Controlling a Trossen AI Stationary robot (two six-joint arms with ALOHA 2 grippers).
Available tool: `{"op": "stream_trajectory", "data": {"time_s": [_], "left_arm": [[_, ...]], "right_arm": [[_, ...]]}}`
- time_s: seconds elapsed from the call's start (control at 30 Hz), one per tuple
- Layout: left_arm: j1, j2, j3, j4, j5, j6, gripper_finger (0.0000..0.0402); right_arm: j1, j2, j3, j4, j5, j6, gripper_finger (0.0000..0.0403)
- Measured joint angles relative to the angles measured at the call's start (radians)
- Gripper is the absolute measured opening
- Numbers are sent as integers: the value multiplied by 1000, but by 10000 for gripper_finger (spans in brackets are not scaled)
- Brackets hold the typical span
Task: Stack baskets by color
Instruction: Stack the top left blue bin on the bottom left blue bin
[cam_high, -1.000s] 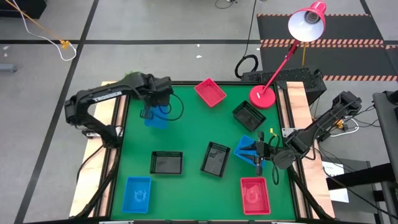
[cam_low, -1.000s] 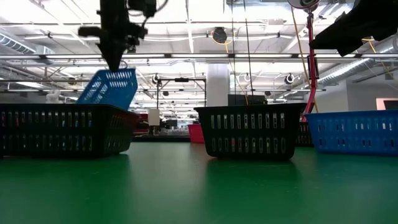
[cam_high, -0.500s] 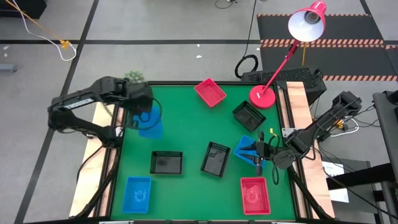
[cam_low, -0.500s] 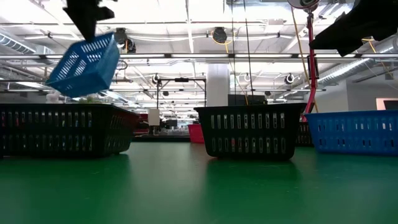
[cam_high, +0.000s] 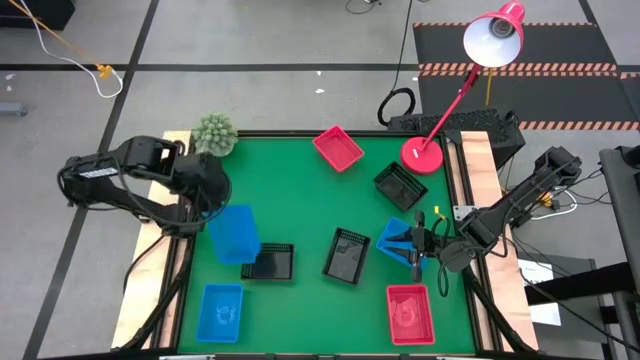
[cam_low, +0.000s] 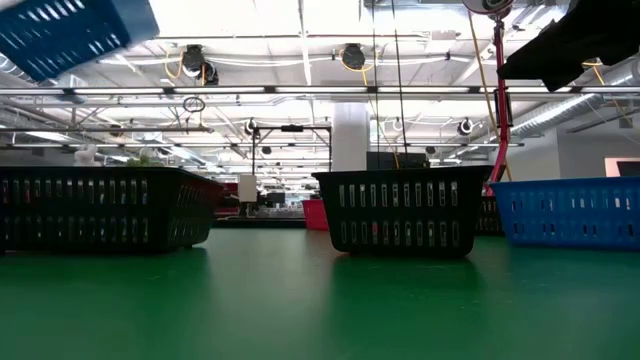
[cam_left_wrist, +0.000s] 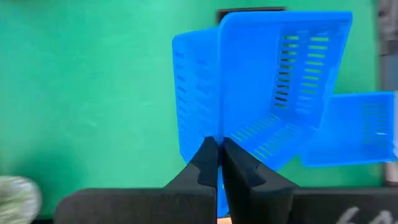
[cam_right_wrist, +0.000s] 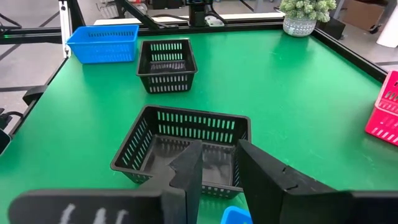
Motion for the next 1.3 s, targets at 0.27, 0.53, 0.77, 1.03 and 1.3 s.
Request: {"op": "stream_trajectory", "data": {"time_s": [0.27,0.53,0.77,1.03,1.3], "left_arm": [[-175,13,-1,-1,98,-217,5],[-378,63,-1,0,123,-393,5],[-525,165,-2,10,142,-462,5],[-582,260,-2,88,176,-472,5],[-582,294,-34,135,220,-438,5]], "right_arm": [[0,0,0,0,0,0,96],[0,0,0,5,0,1,96],[1,0,0,9,-2,8,96],[1,0,0,43,-26,-17,96],[1,0,0,99,-26,-102,96]]}}
